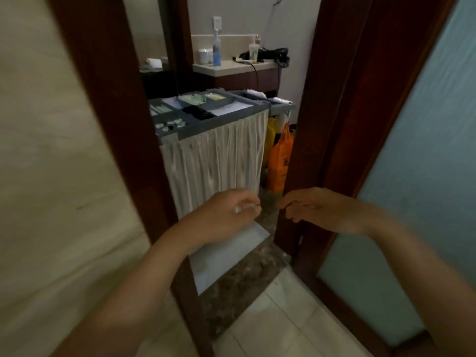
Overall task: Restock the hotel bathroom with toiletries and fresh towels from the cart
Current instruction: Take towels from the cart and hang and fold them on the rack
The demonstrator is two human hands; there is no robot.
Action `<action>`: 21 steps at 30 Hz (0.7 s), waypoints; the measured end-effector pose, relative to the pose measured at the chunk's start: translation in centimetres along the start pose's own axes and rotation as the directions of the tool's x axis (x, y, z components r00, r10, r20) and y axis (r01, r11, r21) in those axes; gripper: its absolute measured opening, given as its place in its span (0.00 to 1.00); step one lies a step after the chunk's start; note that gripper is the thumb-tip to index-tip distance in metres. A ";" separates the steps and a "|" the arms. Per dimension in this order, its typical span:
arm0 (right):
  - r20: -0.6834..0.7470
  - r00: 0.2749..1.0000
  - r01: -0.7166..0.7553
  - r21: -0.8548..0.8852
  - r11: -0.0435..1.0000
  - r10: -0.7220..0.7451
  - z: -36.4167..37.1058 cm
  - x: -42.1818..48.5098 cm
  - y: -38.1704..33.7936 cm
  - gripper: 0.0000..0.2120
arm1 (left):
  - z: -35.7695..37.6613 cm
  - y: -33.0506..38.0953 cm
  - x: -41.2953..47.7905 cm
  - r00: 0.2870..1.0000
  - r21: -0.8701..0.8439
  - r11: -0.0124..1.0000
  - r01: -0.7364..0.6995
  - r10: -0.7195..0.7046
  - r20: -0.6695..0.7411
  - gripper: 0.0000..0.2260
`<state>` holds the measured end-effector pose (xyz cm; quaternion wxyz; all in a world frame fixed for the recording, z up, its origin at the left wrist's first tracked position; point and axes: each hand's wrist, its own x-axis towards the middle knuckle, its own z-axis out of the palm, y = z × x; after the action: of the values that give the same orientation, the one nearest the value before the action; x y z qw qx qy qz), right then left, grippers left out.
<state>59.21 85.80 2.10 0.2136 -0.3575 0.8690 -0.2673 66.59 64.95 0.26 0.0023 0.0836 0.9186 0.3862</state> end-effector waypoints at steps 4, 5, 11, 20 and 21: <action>-0.005 0.999 -0.032 0.034 0.999 0.032 -2.0 3.1 3.6 0.08 | 0.9 -1.1 5.3 1.000 -0.052 0.999 0.011 -0.010 0.017 0.10; -0.006 1.000 -0.030 0.044 0.999 0.031 -2.6 4.1 4.6 0.07 | 1.2 -1.4 6.7 0.999 -0.065 0.998 0.019 -0.017 0.030 0.10; 0.016 1.000 0.000 0.018 1.000 0.000 -6.7 11.5 11.3 0.10 | 2.6 -4.3 15.8 0.990 -0.064 0.990 0.127 -0.122 0.066 0.11; 0.148 0.982 0.124 -0.011 0.992 -0.121 -14.3 23.7 18.9 0.14 | 1.6 -6.4 27.3 0.944 -0.104 0.945 0.311 -0.320 -0.079 0.10; 0.151 0.979 0.140 -0.005 0.990 -0.138 -14.7 24.8 19.2 0.14 | 1.5 -6.6 28.1 0.938 -0.097 0.941 0.325 -0.334 -0.096 0.11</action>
<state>24.98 83.72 -2.96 0.2564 -0.4380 0.8254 -0.2472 38.02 65.82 -3.74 0.0193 -0.0931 0.9022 0.4207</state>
